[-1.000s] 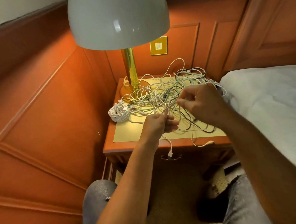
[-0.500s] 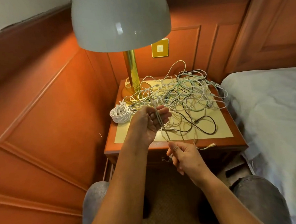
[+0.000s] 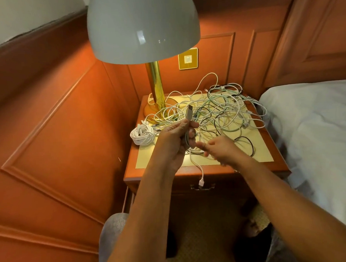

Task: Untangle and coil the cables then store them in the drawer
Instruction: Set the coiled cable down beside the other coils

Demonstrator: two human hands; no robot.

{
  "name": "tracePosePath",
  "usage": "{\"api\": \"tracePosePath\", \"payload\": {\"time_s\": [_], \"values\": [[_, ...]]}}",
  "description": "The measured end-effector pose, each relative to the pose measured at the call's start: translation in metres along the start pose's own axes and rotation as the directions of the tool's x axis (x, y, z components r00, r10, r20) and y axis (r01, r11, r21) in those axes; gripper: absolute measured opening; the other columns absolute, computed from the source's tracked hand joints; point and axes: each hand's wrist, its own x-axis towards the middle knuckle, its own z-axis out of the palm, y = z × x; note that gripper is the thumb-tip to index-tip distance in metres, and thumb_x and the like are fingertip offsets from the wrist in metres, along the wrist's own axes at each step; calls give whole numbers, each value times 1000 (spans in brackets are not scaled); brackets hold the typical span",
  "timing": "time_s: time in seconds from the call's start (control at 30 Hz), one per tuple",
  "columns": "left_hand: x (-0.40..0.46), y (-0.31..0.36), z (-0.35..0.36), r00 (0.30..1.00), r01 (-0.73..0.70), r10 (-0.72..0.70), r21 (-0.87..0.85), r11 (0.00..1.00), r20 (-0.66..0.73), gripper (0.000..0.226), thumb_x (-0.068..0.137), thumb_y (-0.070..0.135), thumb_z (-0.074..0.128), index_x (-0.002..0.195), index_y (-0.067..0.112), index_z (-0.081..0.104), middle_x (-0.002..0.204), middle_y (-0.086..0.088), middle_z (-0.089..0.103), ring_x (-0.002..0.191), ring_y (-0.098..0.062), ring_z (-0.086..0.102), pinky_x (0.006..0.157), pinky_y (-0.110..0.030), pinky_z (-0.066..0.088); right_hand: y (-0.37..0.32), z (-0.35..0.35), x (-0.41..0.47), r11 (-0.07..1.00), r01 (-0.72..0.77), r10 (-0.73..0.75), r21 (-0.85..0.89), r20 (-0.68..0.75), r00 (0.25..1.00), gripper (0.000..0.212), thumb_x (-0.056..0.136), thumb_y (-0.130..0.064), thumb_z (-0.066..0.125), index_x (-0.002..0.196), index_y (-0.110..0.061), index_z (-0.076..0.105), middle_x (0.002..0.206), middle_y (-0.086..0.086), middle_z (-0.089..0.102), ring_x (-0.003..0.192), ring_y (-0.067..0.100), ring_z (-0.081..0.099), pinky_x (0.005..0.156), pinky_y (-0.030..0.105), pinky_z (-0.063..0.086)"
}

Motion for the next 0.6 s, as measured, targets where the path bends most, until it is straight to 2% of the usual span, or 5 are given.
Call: {"api": "tracePosePath", "payload": {"time_s": [0.17,0.27,0.37,0.43,0.6], "values": [[0,-2,-4,995,-60,42,206,977,90,30,101,12,42,87,0,66,60,-5,58,49,-12,50,50,-19,41,-39,-44,24,949,112,-137,-294,-65,988,48,80,-47,70,78,1,65,65,7,53,62,19,45,59,28,34],[0,-3,-7,990,-53,10,312,949,138,28,101,12,43,91,-1,66,65,-7,63,52,-13,54,52,-19,45,-61,-66,24,949,264,-260,-170,50,964,19,89,-24,68,94,-7,66,80,2,59,76,16,53,62,27,39],[0,-7,-7,986,-42,-34,443,896,161,28,103,13,42,93,0,65,68,-6,65,54,-15,55,57,-22,45,-77,-80,22,914,372,-362,-159,90,928,8,92,-7,62,98,-7,68,81,-3,59,72,8,52,60,21,37],[2,-7,-7,985,-33,-58,508,861,161,29,103,14,42,95,-2,65,70,-8,65,56,-16,55,59,-24,44,-85,-84,25,832,441,-451,-336,53,891,9,88,-17,70,92,-9,70,79,-7,58,74,9,54,59,22,36],[9,-13,-7,994,12,-72,573,819,82,30,103,14,42,96,-4,65,74,-12,67,56,-16,58,57,-25,42,-97,-87,20,654,390,-540,-648,-40,841,57,72,-56,73,72,0,67,72,13,65,66,21,54,64,31,41]]}}
